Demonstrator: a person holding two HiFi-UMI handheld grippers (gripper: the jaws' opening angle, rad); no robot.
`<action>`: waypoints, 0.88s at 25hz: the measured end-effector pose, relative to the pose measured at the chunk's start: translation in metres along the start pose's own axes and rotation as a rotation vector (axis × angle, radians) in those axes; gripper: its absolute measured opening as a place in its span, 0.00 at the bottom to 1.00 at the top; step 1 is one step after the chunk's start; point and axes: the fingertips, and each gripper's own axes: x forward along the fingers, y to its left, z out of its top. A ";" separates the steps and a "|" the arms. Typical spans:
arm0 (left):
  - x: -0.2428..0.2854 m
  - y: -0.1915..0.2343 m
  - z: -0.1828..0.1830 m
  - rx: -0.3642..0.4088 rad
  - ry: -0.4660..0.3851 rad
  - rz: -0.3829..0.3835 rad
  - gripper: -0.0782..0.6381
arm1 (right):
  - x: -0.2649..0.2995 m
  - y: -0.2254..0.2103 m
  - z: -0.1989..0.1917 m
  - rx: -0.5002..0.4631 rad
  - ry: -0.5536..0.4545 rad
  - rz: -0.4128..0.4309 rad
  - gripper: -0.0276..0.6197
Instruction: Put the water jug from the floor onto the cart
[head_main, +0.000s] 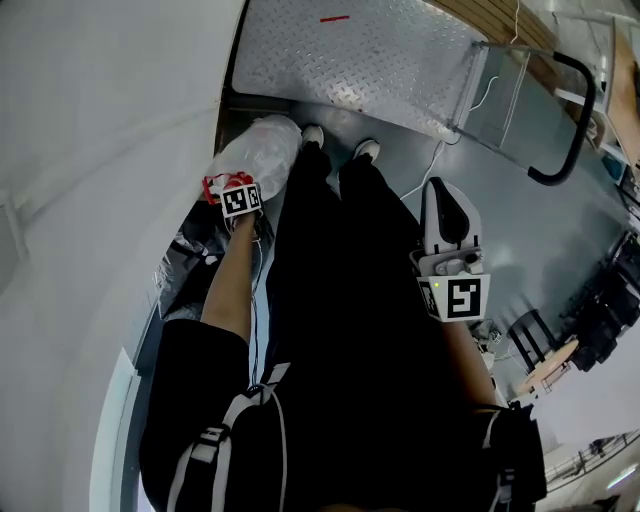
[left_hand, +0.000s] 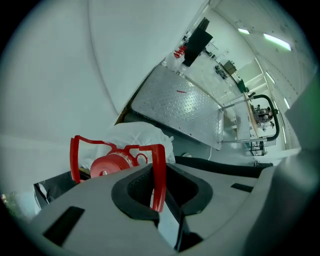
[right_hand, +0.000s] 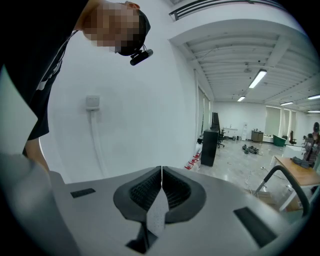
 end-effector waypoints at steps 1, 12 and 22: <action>-0.005 -0.004 0.003 0.027 0.001 -0.003 0.20 | -0.001 0.000 0.000 0.004 -0.009 -0.011 0.07; -0.055 -0.050 0.034 0.243 0.022 0.008 0.20 | -0.034 -0.053 0.020 0.067 -0.127 -0.161 0.07; -0.072 -0.104 0.084 0.208 -0.060 -0.025 0.20 | -0.033 -0.106 0.023 0.145 -0.198 -0.183 0.07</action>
